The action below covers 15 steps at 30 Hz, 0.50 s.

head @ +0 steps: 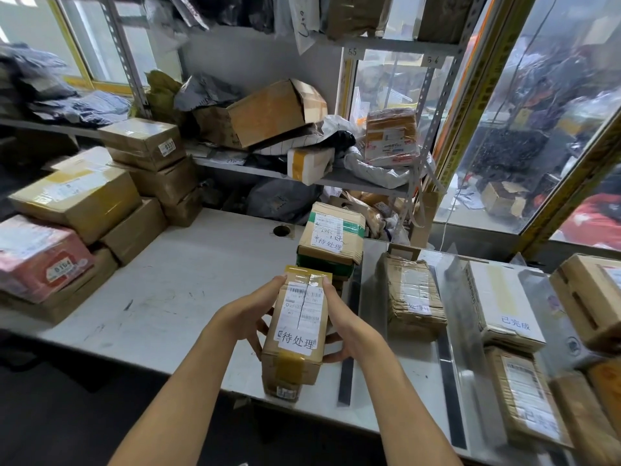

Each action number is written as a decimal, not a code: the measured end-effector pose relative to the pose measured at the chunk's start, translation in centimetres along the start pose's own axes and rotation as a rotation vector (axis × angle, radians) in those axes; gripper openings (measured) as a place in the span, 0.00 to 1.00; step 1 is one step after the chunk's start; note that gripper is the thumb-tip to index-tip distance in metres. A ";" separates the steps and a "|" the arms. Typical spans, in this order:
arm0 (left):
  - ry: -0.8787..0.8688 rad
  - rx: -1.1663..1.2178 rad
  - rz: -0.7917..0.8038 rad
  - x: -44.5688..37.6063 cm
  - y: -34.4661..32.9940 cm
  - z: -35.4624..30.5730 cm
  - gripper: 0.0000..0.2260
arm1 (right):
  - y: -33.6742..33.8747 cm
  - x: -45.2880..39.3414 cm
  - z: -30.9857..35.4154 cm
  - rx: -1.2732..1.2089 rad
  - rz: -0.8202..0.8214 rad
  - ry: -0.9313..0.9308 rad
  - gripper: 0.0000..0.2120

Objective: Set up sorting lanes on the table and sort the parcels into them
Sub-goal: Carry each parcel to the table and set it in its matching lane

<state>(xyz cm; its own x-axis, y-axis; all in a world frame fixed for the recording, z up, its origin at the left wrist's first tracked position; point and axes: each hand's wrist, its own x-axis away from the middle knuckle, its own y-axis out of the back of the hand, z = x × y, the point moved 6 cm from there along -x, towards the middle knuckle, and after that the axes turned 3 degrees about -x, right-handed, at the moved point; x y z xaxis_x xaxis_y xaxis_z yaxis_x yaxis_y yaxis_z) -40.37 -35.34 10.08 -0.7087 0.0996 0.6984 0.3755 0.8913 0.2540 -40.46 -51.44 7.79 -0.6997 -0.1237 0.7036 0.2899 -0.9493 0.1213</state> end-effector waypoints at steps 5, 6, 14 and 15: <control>-0.005 0.001 -0.014 -0.1 0.1 0.1 0.37 | -0.1 -0.4 -0.2 0.000 0.004 0.014 0.41; -0.003 0.002 -0.017 -0.1 0.1 0.1 0.37 | -0.1 -0.5 -0.3 0.002 0.007 0.015 0.42; -0.001 0.000 -0.029 0.1 0.1 0.0 0.38 | -0.1 -0.1 -0.4 -0.027 0.014 0.019 0.42; -0.001 -0.007 -0.029 0.1 0.1 0.0 0.40 | -0.1 0.0 -0.4 -0.033 0.012 0.021 0.42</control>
<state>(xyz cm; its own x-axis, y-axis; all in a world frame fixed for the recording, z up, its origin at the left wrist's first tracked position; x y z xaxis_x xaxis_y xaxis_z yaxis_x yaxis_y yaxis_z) -40.42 -35.21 10.19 -0.7198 0.0745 0.6902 0.3590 0.8909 0.2783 -40.73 -51.51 7.46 -0.7100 -0.1406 0.6900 0.2769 -0.9567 0.0900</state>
